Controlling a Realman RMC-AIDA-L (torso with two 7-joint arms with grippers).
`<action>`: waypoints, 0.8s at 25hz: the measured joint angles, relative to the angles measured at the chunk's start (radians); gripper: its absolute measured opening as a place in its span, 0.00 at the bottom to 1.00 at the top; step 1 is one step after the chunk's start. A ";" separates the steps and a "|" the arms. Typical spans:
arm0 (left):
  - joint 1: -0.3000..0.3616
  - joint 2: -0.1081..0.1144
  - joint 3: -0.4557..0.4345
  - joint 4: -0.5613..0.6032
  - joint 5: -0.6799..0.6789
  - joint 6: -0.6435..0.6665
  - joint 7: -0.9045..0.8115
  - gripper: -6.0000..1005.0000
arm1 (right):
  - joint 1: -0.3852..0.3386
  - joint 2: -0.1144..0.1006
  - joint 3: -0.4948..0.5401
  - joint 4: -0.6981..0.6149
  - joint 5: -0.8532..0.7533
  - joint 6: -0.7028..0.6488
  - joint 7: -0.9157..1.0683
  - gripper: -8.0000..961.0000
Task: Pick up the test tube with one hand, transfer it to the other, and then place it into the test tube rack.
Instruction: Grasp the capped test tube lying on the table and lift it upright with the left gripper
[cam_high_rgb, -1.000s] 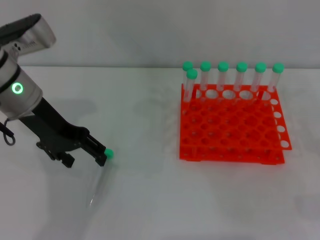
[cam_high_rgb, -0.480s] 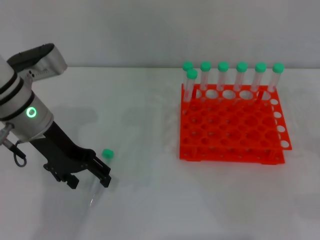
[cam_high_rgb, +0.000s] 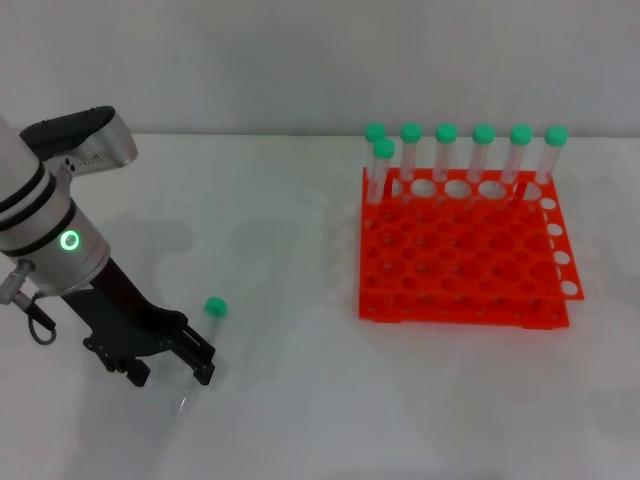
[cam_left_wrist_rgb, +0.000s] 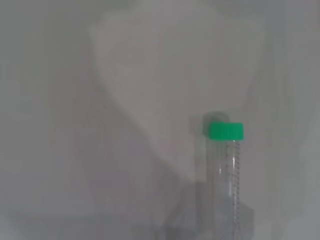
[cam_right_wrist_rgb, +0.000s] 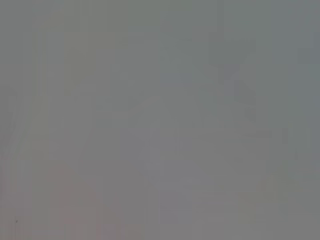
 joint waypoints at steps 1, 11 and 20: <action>-0.001 0.000 0.000 0.000 0.001 -0.006 0.000 0.80 | 0.000 0.000 0.000 0.000 0.000 0.000 0.000 0.68; -0.020 0.002 0.000 0.054 0.034 -0.049 -0.014 0.75 | 0.000 0.000 0.001 0.001 0.000 0.000 0.000 0.68; -0.036 0.003 0.000 0.075 0.067 -0.071 -0.037 0.53 | 0.001 0.000 0.001 0.002 0.000 0.001 0.000 0.68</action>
